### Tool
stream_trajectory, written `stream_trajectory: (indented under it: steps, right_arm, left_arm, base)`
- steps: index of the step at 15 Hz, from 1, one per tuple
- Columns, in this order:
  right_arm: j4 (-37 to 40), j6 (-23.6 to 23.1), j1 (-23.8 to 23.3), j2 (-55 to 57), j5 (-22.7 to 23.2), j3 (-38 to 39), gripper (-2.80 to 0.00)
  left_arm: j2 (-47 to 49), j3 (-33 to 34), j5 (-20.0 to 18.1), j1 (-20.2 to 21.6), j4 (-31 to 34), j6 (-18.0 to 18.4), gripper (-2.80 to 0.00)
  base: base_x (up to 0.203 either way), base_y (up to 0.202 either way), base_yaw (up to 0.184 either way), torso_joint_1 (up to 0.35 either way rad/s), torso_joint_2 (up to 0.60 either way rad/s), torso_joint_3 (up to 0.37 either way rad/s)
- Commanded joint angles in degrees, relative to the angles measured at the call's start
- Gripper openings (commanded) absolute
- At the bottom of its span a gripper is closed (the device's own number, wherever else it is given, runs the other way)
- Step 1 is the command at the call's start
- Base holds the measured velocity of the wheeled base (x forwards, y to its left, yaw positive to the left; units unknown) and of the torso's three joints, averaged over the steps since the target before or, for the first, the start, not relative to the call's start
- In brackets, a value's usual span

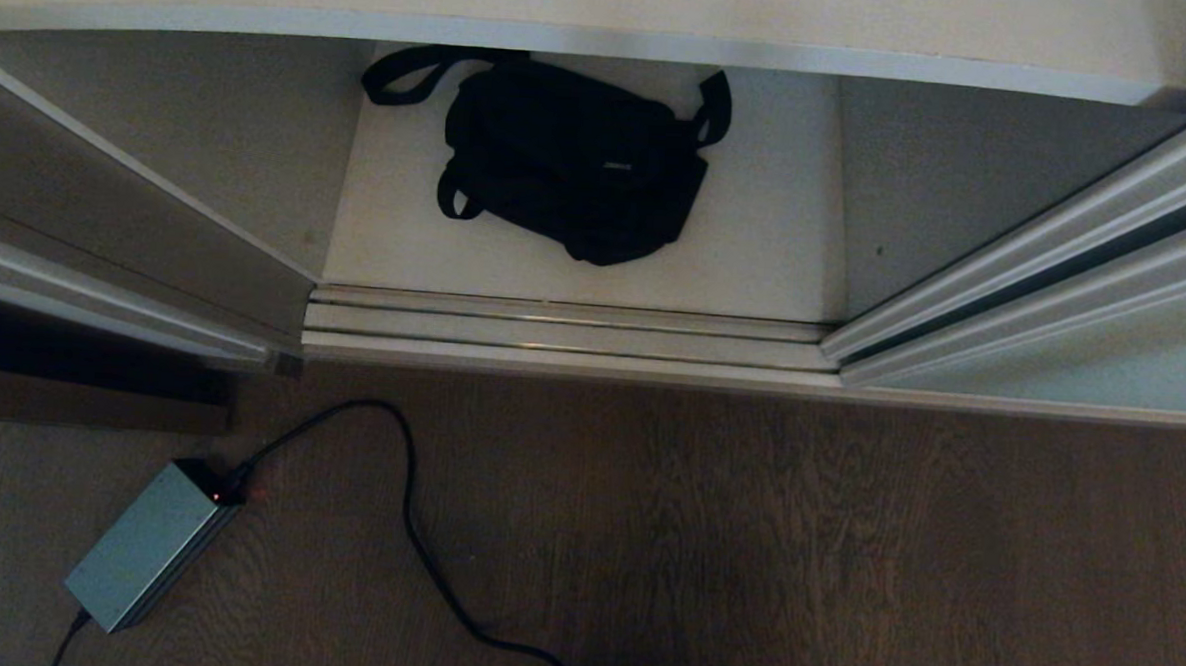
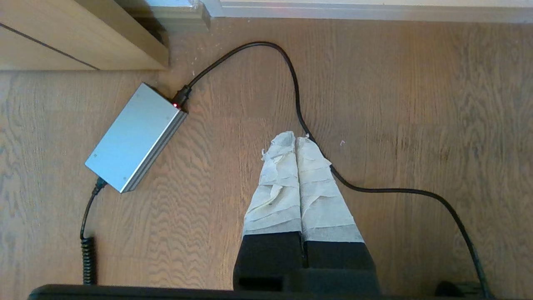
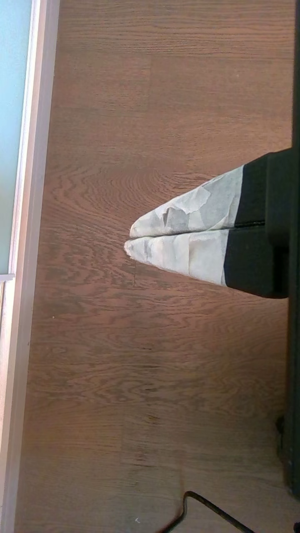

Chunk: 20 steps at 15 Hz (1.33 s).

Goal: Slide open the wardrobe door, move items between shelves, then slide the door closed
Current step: Place the bag on the higher shelf

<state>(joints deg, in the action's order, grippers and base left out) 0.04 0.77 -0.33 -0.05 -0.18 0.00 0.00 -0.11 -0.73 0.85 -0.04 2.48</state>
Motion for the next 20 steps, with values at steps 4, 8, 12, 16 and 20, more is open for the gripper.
stream_trajectory:
  steps: [4, 8, 12, 16, 20]
  right_arm:
    - [0.0, 0.0, 0.0, 0.0, 0.0, 0.1, -2.8]
    - [0.0, 0.0, 0.0, 0.0, 0.0, 0.1, -2.8]
    - [0.0, 0.0, 0.0, 0.0, 0.0, 0.1, -2.8]
    - [0.0, 0.0, 0.0, 0.0, 0.0, 0.0, -2.8]
    - [0.0, 0.0, 0.0, 0.0, 0.0, 0.0, -2.8]
  left_arm:
    - [0.0, 0.0, 0.3, 0.0, 0.1, 0.3, -2.8]
    - [0.8, -7.7, 1.5, 0.0, 2.4, 0.2, -2.8]
    - [11.8, -16.6, -1.5, 0.0, 13.2, -0.2, -2.8]
    - [34.7, -21.9, -6.3, -0.1, 14.2, -7.7, -2.8]
    - [56.7, -25.8, -13.2, -0.1, 11.3, -16.7, -2.8]
  base:
    - [0.0, 0.0, 0.0, 0.0, 0.0, 0.0]
    - [0.0, 0.0, 0.0, 0.0, 0.0, 0.0]
    - [0.0, 0.0, 0.0, 0.0, 0.0, 0.0]
    - [0.0, 0.0, 0.0, 0.0, 0.0, 0.0]
    - [0.0, 0.0, 0.0, 0.0, 0.0, 0.0]
